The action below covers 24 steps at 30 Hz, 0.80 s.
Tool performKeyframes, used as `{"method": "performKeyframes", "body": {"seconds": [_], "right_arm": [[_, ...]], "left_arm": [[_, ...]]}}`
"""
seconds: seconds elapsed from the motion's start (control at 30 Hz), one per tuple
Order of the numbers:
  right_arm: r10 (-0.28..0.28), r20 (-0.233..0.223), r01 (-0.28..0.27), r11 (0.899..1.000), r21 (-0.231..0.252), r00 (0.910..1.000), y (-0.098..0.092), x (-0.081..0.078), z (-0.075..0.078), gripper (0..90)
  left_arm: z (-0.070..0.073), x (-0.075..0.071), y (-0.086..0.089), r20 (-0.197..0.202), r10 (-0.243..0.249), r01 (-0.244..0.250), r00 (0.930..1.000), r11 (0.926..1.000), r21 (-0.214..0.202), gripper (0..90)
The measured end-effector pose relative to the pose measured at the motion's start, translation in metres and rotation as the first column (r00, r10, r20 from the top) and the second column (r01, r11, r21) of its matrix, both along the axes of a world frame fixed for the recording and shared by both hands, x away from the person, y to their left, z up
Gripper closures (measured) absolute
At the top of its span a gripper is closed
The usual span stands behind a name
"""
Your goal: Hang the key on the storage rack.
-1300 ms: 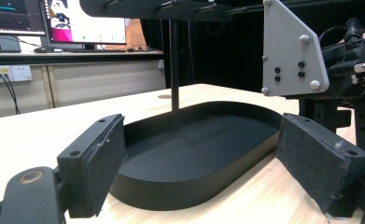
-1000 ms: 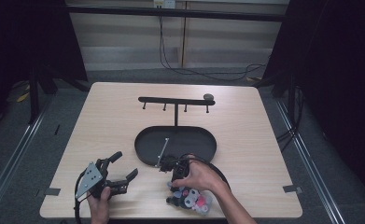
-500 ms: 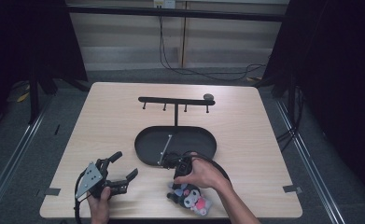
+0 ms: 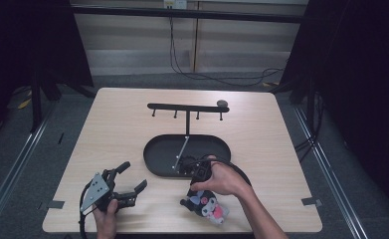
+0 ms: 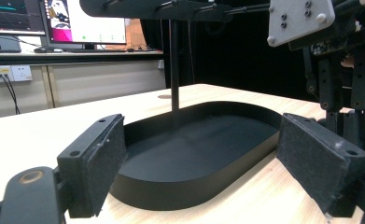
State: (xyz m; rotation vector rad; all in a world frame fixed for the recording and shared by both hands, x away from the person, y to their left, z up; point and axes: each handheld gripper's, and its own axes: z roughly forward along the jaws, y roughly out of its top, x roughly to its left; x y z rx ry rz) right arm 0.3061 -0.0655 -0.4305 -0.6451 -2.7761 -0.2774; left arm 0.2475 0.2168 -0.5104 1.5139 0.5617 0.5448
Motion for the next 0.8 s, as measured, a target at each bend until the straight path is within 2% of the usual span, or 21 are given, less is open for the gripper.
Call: {"method": "performKeyframes", "body": {"seconds": [0.13,0.23,0.33,0.57,0.7,0.8], "right_arm": [[0.02,0.014,-0.02,1.0,-0.001,0.9997,-0.001,-0.002,0.005,85.0],[0.072,0.032,-0.073,0.997,0.021,0.9969,0.0,-0.006,0.014,85.1],[0.088,0.039,-0.089,0.996,0.007,0.9953,0.0,-0.008,0.019,85.1],[0.136,0.006,-0.136,0.991,0.018,0.9907,-0.003,-0.008,0.027,85.0],[0.146,0.005,-0.146,0.989,0.023,0.9893,-0.004,-0.009,0.031,85.1],[0.153,0.021,-0.154,0.988,0.027,0.988,-0.007,-0.009,0.039,85.1]], "left_arm": [[0.0,0.0,0.0,0.001,-0.001,0.001,1.0,1.0,-0.001,15.5],[0.0,0.0,0.0,0.001,-0.001,0.001,1.0,1.0,-0.001,15.5],[0.0,0.0,0.0,0.0,0.0,0.0,1.0,1.0,-0.001,15.5],[0.0,0.0,0.0,0.0,0.0,0.0,1.0,1.0,-0.001,15.5],[0.0,0.0,0.0,0.001,-0.001,0.001,1.0,1.0,-0.001,15.5],[0.0,0.0,0.0,0.0,0.0,0.0,1.0,1.0,-0.001,15.5]]}}
